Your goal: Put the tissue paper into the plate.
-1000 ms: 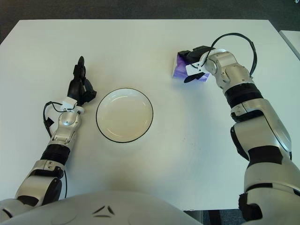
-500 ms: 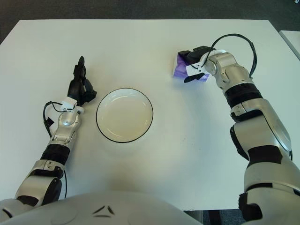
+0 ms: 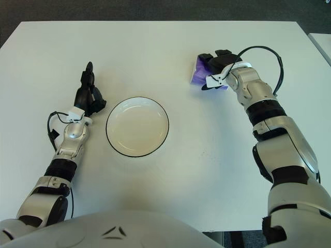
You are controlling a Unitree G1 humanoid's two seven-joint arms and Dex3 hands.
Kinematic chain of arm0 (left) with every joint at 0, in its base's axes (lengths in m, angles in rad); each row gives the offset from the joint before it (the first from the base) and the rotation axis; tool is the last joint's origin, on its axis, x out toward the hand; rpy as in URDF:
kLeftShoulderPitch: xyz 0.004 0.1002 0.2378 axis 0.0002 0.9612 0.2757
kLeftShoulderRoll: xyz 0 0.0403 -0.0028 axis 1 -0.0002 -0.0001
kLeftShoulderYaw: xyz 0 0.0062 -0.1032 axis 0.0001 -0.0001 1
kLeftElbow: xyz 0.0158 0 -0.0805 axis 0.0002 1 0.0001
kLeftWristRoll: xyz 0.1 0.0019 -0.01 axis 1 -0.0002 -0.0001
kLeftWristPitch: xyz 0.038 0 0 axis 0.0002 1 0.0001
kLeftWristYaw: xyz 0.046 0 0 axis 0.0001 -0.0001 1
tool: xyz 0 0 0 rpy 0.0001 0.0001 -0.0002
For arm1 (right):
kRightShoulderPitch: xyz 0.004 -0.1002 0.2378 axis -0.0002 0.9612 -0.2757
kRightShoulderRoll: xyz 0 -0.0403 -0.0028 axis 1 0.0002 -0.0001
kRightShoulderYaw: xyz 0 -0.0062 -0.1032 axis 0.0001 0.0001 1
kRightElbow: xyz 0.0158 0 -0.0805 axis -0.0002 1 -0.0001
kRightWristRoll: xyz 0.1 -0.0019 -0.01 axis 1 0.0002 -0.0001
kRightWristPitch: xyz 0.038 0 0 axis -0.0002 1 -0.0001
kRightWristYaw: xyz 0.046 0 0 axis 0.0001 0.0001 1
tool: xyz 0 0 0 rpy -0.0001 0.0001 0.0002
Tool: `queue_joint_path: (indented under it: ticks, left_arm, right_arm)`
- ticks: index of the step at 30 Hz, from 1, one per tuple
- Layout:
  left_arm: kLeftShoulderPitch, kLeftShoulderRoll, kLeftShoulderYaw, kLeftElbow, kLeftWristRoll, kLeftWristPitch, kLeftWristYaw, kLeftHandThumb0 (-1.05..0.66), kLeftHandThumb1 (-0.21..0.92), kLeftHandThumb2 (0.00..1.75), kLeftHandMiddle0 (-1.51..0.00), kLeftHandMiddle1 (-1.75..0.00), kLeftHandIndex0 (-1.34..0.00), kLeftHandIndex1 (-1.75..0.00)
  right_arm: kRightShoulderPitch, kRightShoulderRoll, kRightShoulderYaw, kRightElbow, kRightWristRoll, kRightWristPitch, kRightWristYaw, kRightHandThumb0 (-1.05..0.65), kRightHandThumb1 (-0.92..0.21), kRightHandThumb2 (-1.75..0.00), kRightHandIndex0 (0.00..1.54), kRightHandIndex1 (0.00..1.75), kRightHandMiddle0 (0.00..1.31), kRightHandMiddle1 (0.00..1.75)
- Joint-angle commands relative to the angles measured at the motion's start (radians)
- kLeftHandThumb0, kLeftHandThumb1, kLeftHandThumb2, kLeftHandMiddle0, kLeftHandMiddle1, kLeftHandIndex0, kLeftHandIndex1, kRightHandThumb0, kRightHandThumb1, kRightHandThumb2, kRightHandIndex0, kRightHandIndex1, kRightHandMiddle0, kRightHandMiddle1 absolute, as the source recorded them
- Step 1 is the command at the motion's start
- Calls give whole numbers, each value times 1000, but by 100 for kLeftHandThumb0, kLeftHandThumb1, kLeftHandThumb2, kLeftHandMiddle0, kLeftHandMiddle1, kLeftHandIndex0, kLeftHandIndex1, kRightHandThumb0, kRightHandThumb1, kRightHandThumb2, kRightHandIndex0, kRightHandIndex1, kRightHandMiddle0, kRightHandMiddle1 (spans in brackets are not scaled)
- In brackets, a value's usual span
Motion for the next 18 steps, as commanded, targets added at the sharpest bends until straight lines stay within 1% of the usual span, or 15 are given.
queue_joint_path:
  ticks: [1,2,3,4,5,6,7,10,14,18]
  left_arm:
    - [125,2,-2,87,17,1,-5,-79,92,110,-5,-2,0,-11]
    - [125,2,-2,87,17,1,-5,-79,92,110,-5,-2,0,-11]
    - [125,2,-2,87,18,1,-4,-79,92,110,-5,-2,0,-11]
    - [126,2,-2,87,18,1,-4,-79,92,110,-5,-2,0,-11]
    - [126,3,-1,86,18,1,-4,-79,92,110,-5,-2,0,-11]
    - [126,3,-2,86,18,1,-4,-79,92,110,-6,-2,0,-11]
    - [127,3,-1,85,18,2,-3,-79,92,111,-6,-2,0,-11]
    - [128,3,-1,83,19,4,-2,-79,92,111,-6,-2,0,-11]
    - [128,2,-2,81,24,10,5,-80,92,111,-6,-2,0,-10]
    - [128,0,1,80,23,11,9,-80,92,111,-5,-1,0,-9]
  right_arm:
    - [71,72,-2,94,-4,7,-185,-62,-68,-35,27,69,0,111]
    - [73,79,-6,107,3,2,-212,-59,-61,-45,27,84,1,122]
    - [78,89,-14,126,17,-11,-247,-53,-49,-62,26,105,1,140]
    - [81,97,-19,143,27,-22,-273,-48,-41,-74,28,125,5,152]
    - [85,105,-23,163,36,-40,-303,-47,-38,-79,29,132,7,157]
    - [88,110,-24,179,42,-54,-325,-44,-33,-85,31,146,12,163]
    - [94,116,-25,196,46,-71,-353,-41,-31,-89,33,155,16,167]
    - [98,127,-20,234,50,-106,-404,-38,-28,-93,41,168,27,172]
    - [102,138,-6,276,47,-145,-458,-36,-29,-93,52,173,36,174]
    - [117,151,15,304,32,-164,-505,-31,-31,-93,63,174,46,175]
